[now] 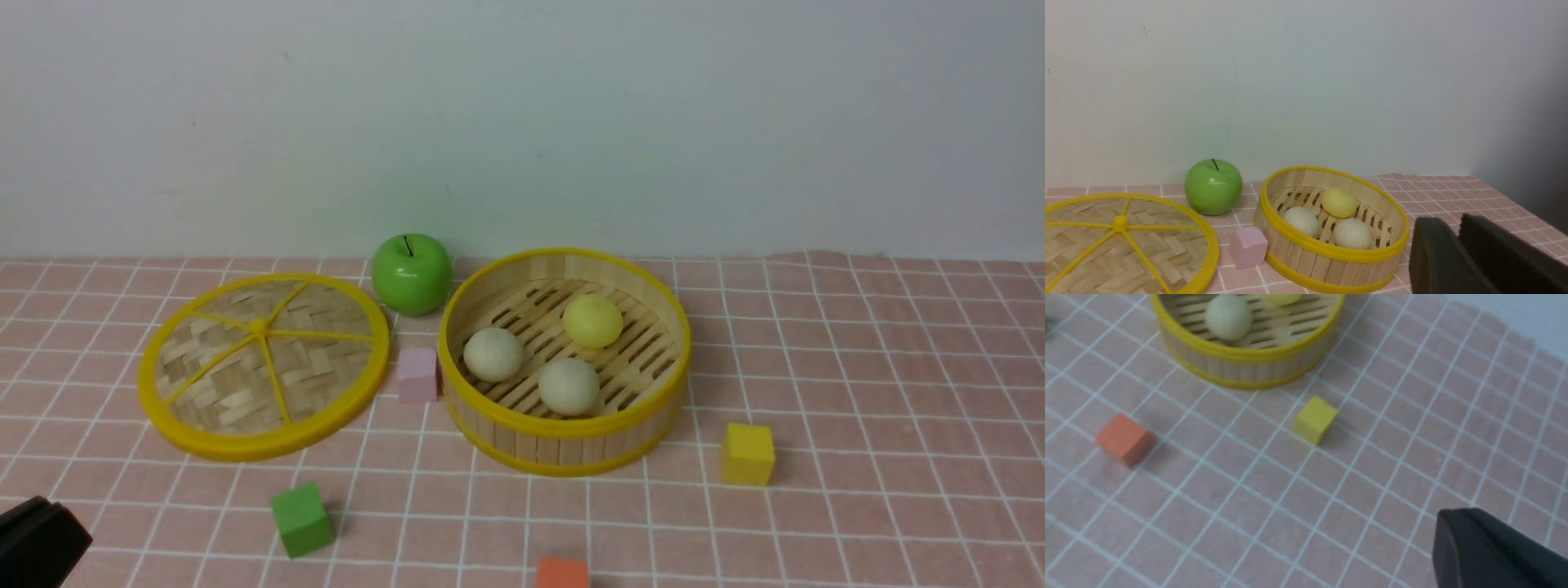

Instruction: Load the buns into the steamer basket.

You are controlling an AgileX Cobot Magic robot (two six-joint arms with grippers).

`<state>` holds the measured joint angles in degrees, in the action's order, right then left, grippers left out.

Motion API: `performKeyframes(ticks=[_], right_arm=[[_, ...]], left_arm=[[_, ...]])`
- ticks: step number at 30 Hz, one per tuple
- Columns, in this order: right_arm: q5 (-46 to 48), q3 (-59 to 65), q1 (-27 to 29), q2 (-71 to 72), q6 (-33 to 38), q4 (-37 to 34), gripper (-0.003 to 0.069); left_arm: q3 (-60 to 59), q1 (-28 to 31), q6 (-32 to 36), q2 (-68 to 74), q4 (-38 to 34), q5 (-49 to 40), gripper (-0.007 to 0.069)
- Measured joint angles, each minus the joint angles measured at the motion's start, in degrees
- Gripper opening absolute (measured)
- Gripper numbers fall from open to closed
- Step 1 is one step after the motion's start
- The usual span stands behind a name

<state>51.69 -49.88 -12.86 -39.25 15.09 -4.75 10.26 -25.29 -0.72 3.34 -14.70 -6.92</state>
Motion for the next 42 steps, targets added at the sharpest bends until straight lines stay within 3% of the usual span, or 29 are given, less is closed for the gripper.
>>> performKeyframes(ticks=[6, 11, 18, 29, 42], right_arm=[[-12.95, 23.43, 6.91, 21.19, 2.43, -0.94, -0.0007], [-17.54, 36.64, 9.67, 30.81, 1.82, -2.80, -0.0007], [-30.74, 50.14, 10.83, 37.27, -10.06, -3.13, -0.0006], [-30.48, 51.02, 10.88, 39.82, -26.81, 13.33, -0.0001], [-30.26, 50.97, 10.95, 39.82, -28.50, 15.77, 0.0003]], left_arm=[[0.00, 0.00, 0.00, 0.00, 0.00, 0.00, 0.0102], [0.00, 0.00, 0.00, 0.00, 0.00, 0.00, 0.0109], [0.00, 0.00, 0.00, 0.00, 0.00, 0.00, 0.0113], [0.00, 0.00, 0.00, 0.06, 0.00, -0.11, 0.0128], [0.00, 0.00, -0.05, 0.10, 0.00, -0.11, 0.0144]])
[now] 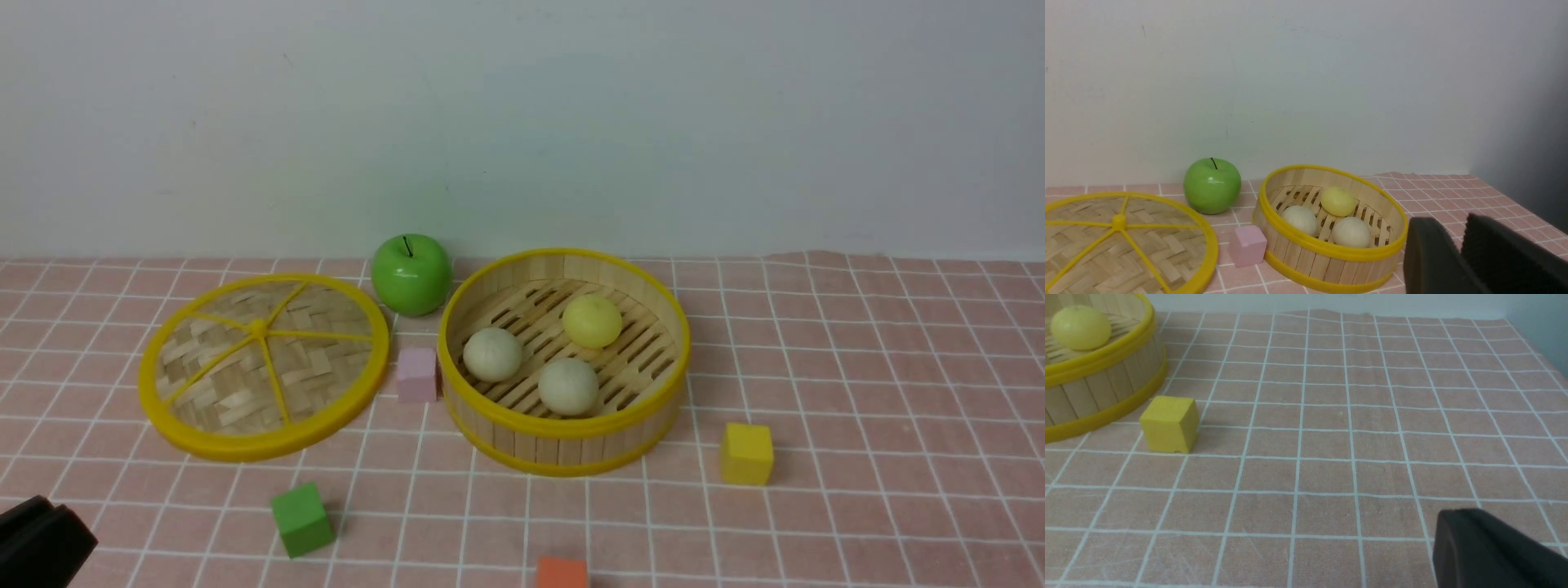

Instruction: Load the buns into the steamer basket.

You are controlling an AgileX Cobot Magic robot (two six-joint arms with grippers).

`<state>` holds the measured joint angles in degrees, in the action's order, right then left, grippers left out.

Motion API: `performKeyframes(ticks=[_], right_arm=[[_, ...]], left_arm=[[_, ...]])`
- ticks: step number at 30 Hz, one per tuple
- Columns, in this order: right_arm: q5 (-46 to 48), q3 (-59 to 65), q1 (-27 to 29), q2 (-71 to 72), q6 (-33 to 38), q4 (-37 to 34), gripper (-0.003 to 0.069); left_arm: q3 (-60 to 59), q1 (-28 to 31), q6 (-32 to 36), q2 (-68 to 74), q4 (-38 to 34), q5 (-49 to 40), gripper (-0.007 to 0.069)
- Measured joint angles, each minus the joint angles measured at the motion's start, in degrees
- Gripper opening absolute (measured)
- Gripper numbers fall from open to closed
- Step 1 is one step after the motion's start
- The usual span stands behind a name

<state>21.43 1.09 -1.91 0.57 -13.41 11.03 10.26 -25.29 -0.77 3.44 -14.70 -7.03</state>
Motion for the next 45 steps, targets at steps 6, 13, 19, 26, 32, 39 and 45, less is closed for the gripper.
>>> performKeyframes(ticks=[6, 13, 19, 26, 32, 39, 45], right_arm=[[0.06, 0.00, 0.00, 0.00, 0.00, 0.00, 0.0003], [0.09, 0.00, 0.00, 0.00, 0.00, 0.24, 0.0003], [0.17, -0.01, 0.00, 0.00, 0.00, 0.24, 0.0009], [0.22, -0.01, 0.00, 0.00, 0.00, 0.24, 0.0015], [0.23, -0.01, 0.00, 0.00, 0.00, 0.24, 0.0022], [0.23, -0.06, 0.00, 0.00, 0.00, 0.40, 0.0033], [0.23, -0.06, 0.00, 0.00, 0.00, 0.40, 0.0041]], left_arm=[[0.00, 0.00, 0.00, 0.00, 0.00, 0.00, 0.0144], [0.00, 0.00, 0.00, 0.00, 0.00, 0.00, 0.0146], [0.00, 0.00, 0.00, 0.00, 0.08, 2.16, 0.0147], [-0.52, 8.91, -0.13, -0.15, 2.34, 2.20, 0.0093], [-1.94, 21.80, -0.41, -3.98, 4.87, -15.73, -0.0014], [-11.50, 23.42, -2.87, -4.04, 4.01, -17.16, -0.0014], [-11.84, 23.42, -3.32, -4.04, 4.01, -15.40, -0.0014]])
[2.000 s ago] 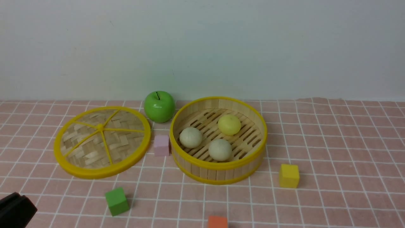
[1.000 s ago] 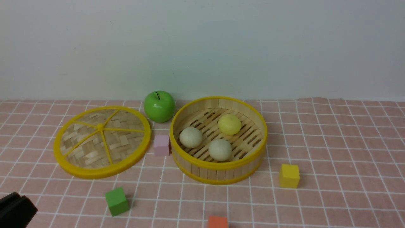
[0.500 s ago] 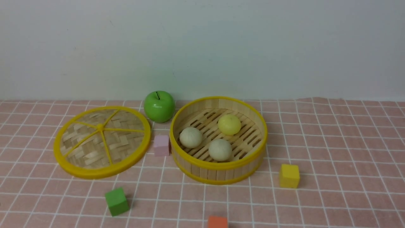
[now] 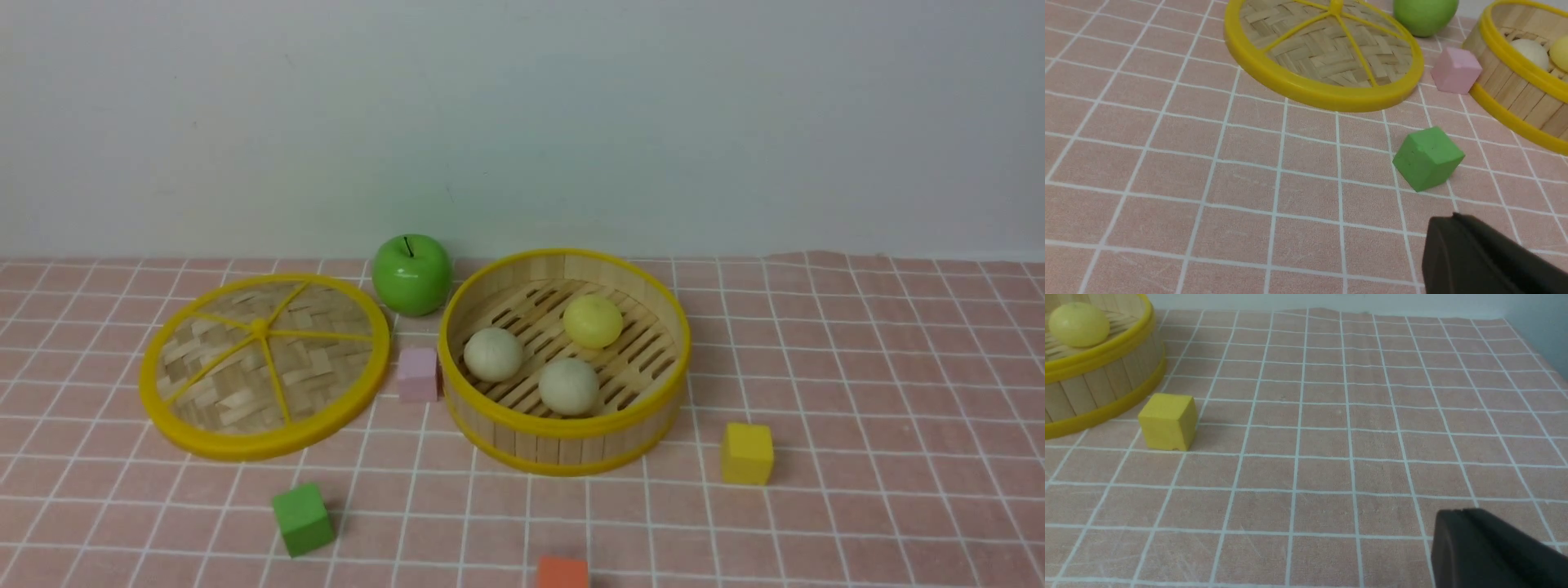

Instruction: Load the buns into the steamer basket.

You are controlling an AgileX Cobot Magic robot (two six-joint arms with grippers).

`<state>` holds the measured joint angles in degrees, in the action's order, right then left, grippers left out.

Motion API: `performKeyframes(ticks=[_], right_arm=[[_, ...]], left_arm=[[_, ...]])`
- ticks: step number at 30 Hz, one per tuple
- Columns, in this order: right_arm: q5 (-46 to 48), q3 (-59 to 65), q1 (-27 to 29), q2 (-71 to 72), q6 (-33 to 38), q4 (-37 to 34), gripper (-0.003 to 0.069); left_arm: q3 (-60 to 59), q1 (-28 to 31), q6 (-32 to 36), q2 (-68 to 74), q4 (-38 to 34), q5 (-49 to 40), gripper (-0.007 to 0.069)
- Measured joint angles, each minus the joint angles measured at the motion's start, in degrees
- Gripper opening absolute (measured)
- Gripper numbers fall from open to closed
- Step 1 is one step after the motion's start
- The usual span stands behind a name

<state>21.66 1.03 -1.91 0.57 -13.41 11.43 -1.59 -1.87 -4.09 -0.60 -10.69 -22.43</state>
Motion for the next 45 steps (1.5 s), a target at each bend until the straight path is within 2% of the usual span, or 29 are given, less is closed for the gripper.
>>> performKeyframes(ticks=[45], right_arm=[[0.00, 0.00, 0.00, 0.00, 0.00, 0.00, 0.0094]], left_arm=[[-0.14, 0.00, -0.17, 0.00, 0.00, 0.00, -0.0002]])
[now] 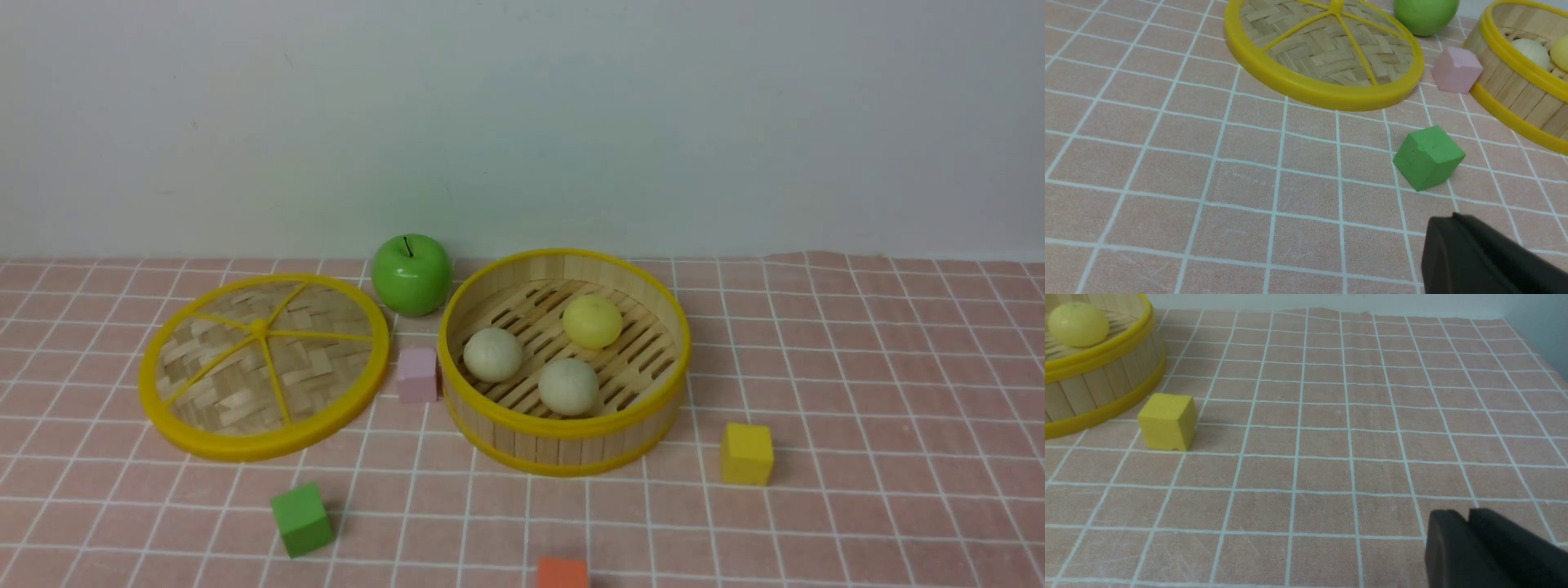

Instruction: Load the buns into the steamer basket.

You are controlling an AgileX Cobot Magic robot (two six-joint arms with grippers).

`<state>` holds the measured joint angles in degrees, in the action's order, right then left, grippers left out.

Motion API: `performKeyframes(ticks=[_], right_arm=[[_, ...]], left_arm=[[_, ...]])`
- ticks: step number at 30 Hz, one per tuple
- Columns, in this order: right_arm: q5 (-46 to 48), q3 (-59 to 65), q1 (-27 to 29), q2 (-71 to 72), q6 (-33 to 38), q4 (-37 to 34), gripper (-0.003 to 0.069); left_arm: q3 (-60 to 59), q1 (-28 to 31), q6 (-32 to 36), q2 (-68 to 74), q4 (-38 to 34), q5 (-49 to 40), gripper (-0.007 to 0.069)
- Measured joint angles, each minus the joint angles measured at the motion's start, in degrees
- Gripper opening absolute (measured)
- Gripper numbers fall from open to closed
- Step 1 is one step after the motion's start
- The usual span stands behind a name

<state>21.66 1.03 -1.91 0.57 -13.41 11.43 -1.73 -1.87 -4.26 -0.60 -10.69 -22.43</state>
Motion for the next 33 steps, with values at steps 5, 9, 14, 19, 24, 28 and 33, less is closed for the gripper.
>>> performKeyframes(ticks=[5, 9, 14, 19, 24, 28, 33], right_arm=[[0.00, 0.00, 0.00, 0.00, 0.00, 0.00, 0.0100], [0.00, 0.00, 0.00, 0.00, 0.00, 0.00, 0.0106], [0.00, 0.00, 0.00, 0.00, 0.00, 0.05, 0.0111], [0.00, 0.00, 0.00, 0.00, 0.00, 0.05, 0.0115], [0.00, 0.00, 0.00, 0.00, 0.00, 0.05, 0.0115], [0.00, 0.00, 0.00, 0.00, 0.00, 0.05, 0.0119], [0.00, 0.00, 0.00, 0.00, 0.00, 0.05, 0.0127]], left_arm=[[0.00, 0.00, 0.00, 0.00, 0.00, 0.00, 0.0002], [0.00, 0.00, 0.00, 0.00, 0.00, 0.00, 0.0004], [0.00, 0.00, 0.00, 0.00, 0.00, 0.00, 0.0006], [0.00, 0.00, 0.00, 0.00, 0.00, 0.00, 0.0006], [0.00, 0.00, 0.00, 0.00, 0.00, 0.00, 0.0008], [0.00, 0.00, 0.00, 0.00, 0.00, 0.00, 0.0013], [0.00, 0.00, 0.00, 0.00, 0.00, 0.00, 0.0018]])
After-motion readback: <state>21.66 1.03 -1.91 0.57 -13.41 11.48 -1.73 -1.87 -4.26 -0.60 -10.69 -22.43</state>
